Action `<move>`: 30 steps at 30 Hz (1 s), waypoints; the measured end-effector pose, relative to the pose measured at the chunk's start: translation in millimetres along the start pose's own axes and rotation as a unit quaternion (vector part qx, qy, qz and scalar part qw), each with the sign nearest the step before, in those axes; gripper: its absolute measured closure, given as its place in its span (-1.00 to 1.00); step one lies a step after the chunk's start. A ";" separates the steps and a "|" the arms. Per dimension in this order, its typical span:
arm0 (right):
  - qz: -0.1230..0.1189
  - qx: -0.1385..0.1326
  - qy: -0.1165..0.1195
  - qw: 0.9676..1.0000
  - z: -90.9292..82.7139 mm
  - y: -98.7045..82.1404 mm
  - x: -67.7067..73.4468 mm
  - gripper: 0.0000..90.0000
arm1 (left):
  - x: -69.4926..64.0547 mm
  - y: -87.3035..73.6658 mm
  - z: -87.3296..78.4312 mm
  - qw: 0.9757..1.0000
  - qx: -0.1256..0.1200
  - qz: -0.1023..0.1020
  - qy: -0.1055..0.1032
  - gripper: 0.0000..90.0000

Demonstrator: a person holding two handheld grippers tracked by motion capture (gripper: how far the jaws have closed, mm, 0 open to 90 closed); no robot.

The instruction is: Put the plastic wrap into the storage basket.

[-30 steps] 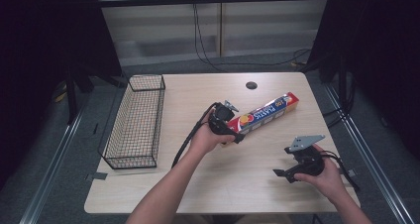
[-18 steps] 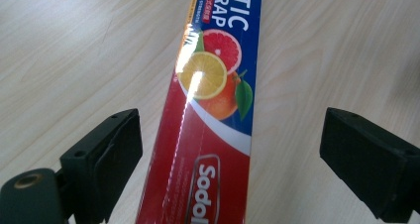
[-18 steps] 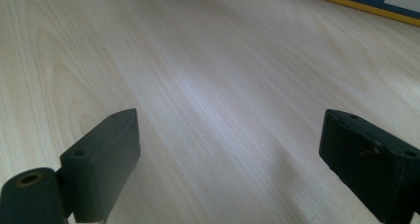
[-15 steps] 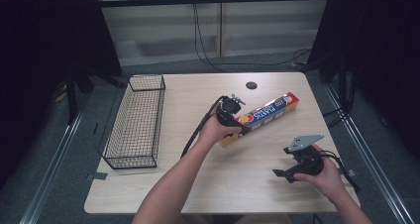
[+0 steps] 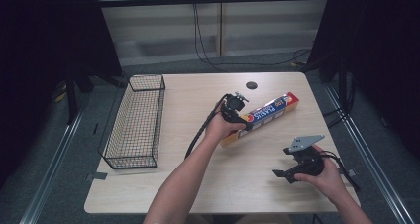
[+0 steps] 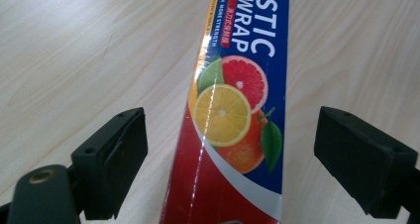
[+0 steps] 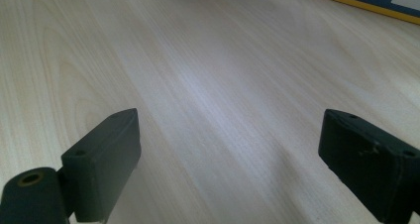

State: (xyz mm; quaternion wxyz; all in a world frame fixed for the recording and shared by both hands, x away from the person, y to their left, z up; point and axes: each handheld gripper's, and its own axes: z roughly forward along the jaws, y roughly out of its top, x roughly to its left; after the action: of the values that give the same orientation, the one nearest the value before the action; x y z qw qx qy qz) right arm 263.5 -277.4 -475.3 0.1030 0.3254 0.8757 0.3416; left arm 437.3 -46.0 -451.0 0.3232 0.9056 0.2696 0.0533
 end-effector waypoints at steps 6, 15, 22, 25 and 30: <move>-0.001 0.002 0.002 1.000 -0.4 -0.1 0.0 -0.79 | 5.0 -0.2 6.6 1.000 0.001 -0.009 0.000 -0.63; 0.000 0.000 0.008 1.000 0.2 0.1 -1.3 -0.79 | 4.0 1.8 21.0 1.000 0.015 -0.001 -0.020 -0.37; 0.004 0.000 0.006 1.000 -1.3 -0.1 -0.7 -0.78 | 1.3 3.5 18.7 0.999 0.035 0.008 -0.022 -0.18; 0.002 0.001 0.007 1.000 -0.9 -0.2 -0.6 -0.78 | 1.2 0.4 13.1 0.999 0.048 0.004 -0.018 -0.16; 0.001 0.006 0.006 1.000 0.0 0.1 -0.2 -0.78 | 3.5 -17.4 -4.7 0.998 0.063 -0.001 -0.016 -0.15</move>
State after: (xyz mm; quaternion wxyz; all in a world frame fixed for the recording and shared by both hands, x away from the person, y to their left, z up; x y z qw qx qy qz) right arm 263.6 -277.5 -475.2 0.0951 0.3249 0.8779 0.3386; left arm 431.1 -30.3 -458.2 0.2701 0.9244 0.2684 0.0218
